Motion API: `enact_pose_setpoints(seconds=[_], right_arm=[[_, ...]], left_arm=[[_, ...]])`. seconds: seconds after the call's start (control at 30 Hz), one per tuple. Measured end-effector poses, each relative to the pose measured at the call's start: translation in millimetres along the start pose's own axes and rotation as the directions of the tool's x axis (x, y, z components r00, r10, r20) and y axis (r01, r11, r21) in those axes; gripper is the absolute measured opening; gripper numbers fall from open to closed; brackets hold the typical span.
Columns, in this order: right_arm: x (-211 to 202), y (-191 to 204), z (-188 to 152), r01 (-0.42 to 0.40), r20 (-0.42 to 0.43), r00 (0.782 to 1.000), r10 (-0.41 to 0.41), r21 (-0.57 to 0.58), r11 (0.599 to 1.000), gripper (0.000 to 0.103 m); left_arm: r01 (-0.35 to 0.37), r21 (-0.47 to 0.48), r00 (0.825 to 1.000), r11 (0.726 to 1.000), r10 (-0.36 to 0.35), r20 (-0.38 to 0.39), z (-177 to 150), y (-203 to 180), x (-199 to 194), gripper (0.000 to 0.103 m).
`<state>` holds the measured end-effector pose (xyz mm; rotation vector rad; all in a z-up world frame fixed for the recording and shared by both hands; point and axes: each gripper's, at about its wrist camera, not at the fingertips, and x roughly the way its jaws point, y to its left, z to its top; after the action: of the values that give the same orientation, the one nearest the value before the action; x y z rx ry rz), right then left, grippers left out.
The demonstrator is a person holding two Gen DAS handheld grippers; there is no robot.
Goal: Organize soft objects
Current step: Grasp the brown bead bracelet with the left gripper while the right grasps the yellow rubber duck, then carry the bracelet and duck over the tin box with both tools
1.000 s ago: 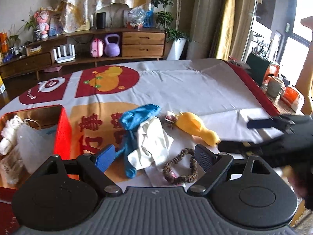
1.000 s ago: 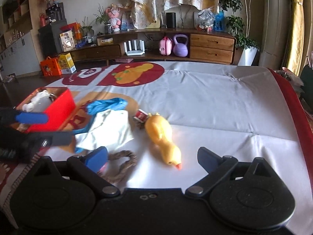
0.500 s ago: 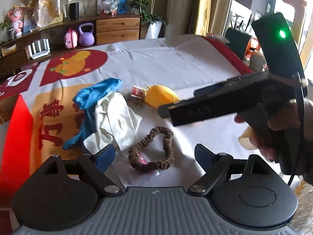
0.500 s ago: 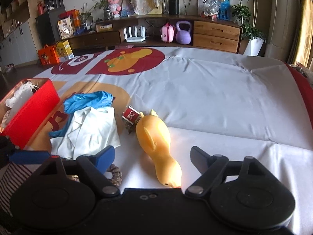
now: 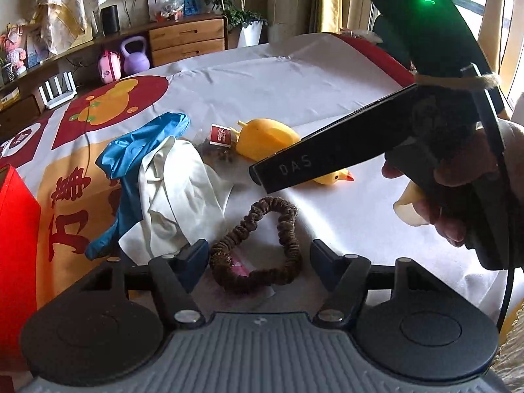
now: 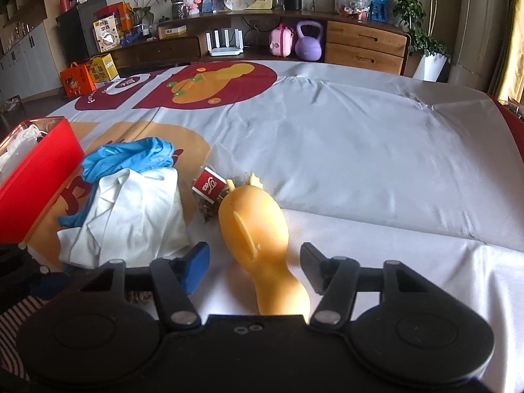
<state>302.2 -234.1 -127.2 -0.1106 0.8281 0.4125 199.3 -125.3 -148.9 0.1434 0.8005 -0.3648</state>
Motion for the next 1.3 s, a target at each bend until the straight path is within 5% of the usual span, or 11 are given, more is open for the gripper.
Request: enact_pose_setpoints(seconds=[0.17, 0.47, 1.3], right_arm=[[-1.0, 2.1, 0.5, 0.011, 0.011, 1.000, -0.011, -0.008, 1.000, 0.039], [-12.5, 1.2, 0.0, 0.026, 0.023, 0.999, -0.027, 0.023, 0.999, 0.024], [-110.2, 37.8, -6.8, -0.032, 0.056, 0.998, 0.025, 0.120, 0.992, 0.021]], left_arm=[[-0.028, 0.026, 1.000, 0.999, 0.028, 0.000, -0.9, -1.1, 2.2, 0.052], [-0.063, 0.049, 0.998, 0.997, 0.063, -0.002, -1.4, -2.1, -2.9, 0.023], [-0.086, -0.120, 0.995, 0.989, 0.093, 0.046, 8.6, 27.9, -86.3, 0.022]])
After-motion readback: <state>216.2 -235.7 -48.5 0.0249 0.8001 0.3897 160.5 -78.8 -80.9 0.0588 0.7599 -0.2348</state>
